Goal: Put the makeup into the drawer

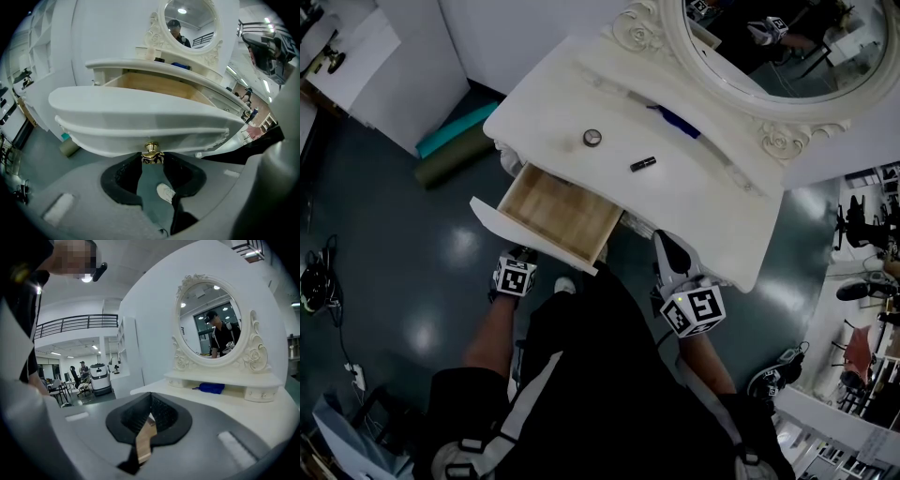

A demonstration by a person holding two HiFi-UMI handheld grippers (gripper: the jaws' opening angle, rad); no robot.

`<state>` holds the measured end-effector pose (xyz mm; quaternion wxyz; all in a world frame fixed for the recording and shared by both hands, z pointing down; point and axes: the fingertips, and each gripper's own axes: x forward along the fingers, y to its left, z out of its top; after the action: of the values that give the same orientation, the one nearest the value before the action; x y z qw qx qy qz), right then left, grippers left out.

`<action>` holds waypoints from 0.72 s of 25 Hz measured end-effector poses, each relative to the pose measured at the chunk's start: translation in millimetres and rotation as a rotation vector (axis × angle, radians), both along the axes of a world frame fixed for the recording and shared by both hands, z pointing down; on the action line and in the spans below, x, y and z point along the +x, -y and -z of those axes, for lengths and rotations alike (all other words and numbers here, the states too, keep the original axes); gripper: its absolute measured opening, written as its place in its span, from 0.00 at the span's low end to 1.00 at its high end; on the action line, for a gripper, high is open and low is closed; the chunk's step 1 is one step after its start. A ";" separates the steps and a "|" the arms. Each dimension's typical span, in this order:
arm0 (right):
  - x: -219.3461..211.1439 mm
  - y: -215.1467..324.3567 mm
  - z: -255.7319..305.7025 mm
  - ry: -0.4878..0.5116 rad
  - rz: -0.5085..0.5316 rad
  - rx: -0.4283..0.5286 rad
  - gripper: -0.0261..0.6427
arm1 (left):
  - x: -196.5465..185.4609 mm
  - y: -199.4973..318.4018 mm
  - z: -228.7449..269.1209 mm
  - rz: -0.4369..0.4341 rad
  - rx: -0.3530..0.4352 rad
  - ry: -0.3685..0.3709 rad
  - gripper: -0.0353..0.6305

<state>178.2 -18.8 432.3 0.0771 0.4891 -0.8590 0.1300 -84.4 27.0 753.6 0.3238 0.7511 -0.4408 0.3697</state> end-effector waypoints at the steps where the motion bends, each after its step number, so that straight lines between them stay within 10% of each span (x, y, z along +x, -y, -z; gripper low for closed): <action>1: -0.3 -2.0 0.2 -0.002 0.004 0.001 0.04 | -0.8 -2.2 0.7 0.004 -0.002 0.001 0.27; 18: -17.0 -12.9 12.2 -0.012 0.095 0.021 0.04 | -8.3 -14.2 6.6 0.096 0.029 -0.003 0.33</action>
<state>161.3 -5.9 420.1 0.0832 0.4495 -0.8820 0.1141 -92.7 41.3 746.9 0.3309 0.7343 -0.4811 0.3460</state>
